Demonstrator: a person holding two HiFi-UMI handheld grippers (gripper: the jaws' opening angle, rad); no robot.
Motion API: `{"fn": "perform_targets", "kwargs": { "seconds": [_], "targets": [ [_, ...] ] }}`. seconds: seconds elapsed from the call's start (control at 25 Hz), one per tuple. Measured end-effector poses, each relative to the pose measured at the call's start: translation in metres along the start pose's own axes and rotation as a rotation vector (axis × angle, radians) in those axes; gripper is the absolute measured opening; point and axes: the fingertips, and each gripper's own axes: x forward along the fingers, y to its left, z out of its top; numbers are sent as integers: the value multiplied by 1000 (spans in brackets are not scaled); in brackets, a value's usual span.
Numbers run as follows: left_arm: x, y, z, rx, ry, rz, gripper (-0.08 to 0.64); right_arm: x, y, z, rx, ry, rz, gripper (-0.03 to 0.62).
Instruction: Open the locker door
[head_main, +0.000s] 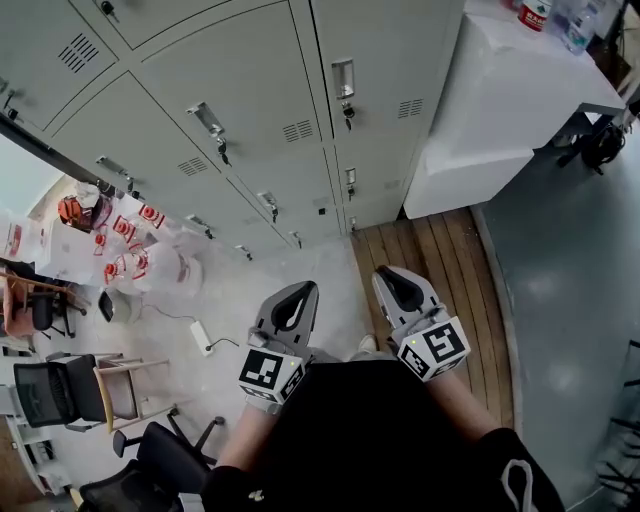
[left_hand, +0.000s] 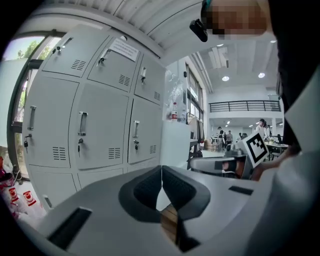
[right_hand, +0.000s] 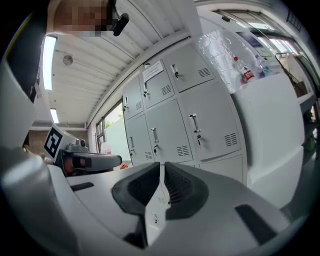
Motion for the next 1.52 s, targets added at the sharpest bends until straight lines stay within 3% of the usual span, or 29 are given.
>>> {"fn": "perform_targets", "kwargs": {
  "seconds": [0.12, 0.36, 0.84, 1.16, 1.52],
  "targets": [
    [7, 1, -9, -18, 31, 9, 23, 3, -13, -2, 57, -13, 0, 48],
    [31, 26, -11, -36, 31, 1, 23, 18, -36, -6, 71, -6, -54, 48],
    [97, 125, -4, -40, 49, -174, 23, 112, -62, -5, 50, 18, -219, 48],
    [118, 193, -5, -18, 81, -289, 23, 186, -66, -31, 93, 46, -292, 48],
    [121, 218, -21, -38, 143, -274, 23, 216, -95, -71, 112, 152, -310, 49]
  ]
}}
